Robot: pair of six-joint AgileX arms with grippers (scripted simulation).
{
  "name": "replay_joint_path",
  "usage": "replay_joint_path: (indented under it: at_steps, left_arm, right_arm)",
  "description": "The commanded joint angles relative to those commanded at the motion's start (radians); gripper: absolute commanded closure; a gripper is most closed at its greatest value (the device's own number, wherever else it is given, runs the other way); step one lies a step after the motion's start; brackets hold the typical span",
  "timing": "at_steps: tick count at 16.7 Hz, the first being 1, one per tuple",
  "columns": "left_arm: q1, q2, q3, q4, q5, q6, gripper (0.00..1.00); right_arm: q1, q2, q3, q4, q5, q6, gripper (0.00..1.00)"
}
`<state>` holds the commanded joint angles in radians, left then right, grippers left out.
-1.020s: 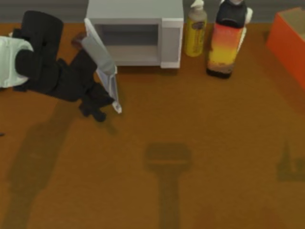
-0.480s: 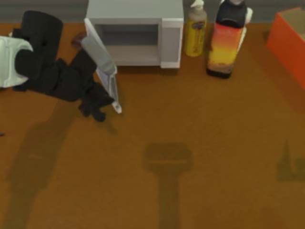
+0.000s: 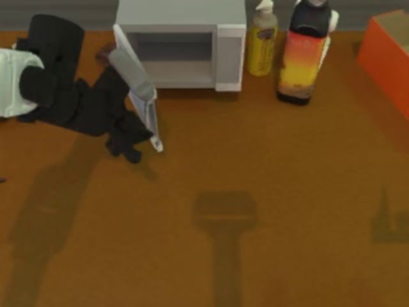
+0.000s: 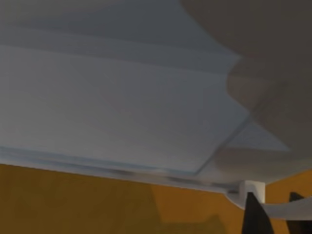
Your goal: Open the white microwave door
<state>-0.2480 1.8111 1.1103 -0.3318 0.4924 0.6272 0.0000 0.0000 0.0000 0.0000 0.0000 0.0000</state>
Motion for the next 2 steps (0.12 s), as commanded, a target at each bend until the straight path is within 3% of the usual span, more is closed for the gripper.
replay_joint_path:
  at_steps: [2]
  left_arm:
    - [0.000, 0.000, 0.000, 0.000, 0.000, 0.000, 1.00]
  right_arm:
    - [0.000, 0.000, 0.000, 0.000, 0.000, 0.000, 0.00]
